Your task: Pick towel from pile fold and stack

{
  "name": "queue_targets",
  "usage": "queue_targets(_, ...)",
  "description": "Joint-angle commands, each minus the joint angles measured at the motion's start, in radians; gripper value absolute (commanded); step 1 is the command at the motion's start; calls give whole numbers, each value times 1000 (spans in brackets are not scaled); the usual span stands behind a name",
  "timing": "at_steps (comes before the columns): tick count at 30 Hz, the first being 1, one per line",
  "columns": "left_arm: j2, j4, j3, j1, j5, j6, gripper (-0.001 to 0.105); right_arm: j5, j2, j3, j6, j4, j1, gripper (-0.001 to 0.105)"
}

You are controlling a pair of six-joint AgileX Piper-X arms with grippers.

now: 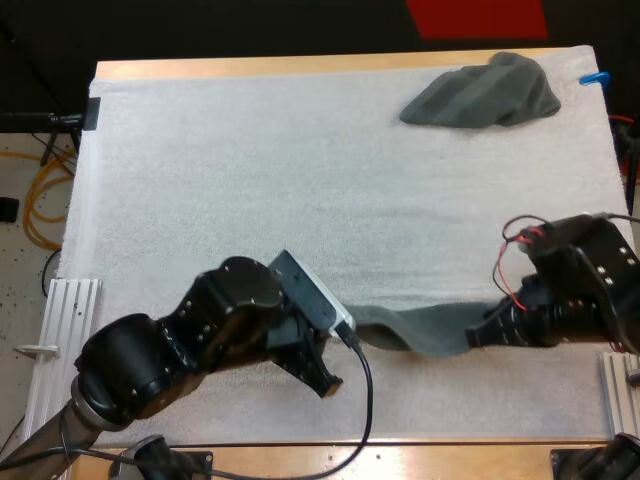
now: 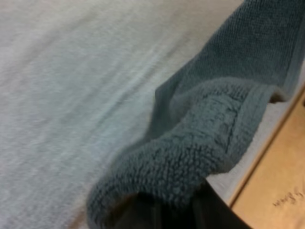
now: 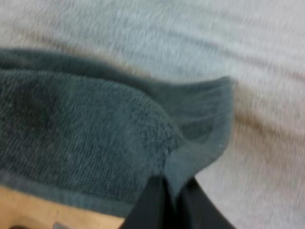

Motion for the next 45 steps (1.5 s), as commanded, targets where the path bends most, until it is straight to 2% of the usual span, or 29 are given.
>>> queue_targets(1,-5,0,-5,-24,0,-27,0,-10,-16,-3,21,25,13,0)
queue_targets(4,-5,2,-5,-83,-19,-61,0,-10,-43,-5,73,35,61,0)
queue_targets(7,-5,24,-5,-131,-80,-102,0,-10,-57,-5,128,35,117,0)
queue_targets(12,-3,37,49,-131,-151,-138,0,28,-25,-5,156,35,171,0)
queue_targets(15,10,14,118,-108,-192,-123,0,118,32,-1,103,35,169,0)
queue_targets(17,25,-62,185,-60,-224,-93,0,252,100,-2,52,15,169,0)
queue_targets(19,40,-140,224,-1,-225,-59,0,301,149,1,2,-27,169,0)
queue_targets(24,120,-284,274,173,-177,37,0,313,282,34,-97,-254,86,0)
queue_targets(26,184,-345,282,261,-96,98,0,310,350,47,-112,-378,14,0)
queue_targets(28,223,-399,286,308,-41,137,0,292,395,47,-138,-452,-33,0)
queue_targets(30,271,-460,286,351,-25,167,0,280,442,47,-151,-529,-68,0)
queue_targets(32,326,-529,286,398,12,201,0,243,497,47,-151,-599,-113,0)
queue_targets(35,395,-585,286,455,59,208,0,177,563,47,-117,-657,-159,0)
queue_targets(39,477,-630,286,506,77,217,0,137,631,47,-73,-702,-203,0)
queue_targets(43,549,-676,286,544,129,319,0,47,693,47,-54,-768,-229,0)
queue_targets(45,577,-689,286,553,132,364,0,22,717,47,-43,-792,-234,0)
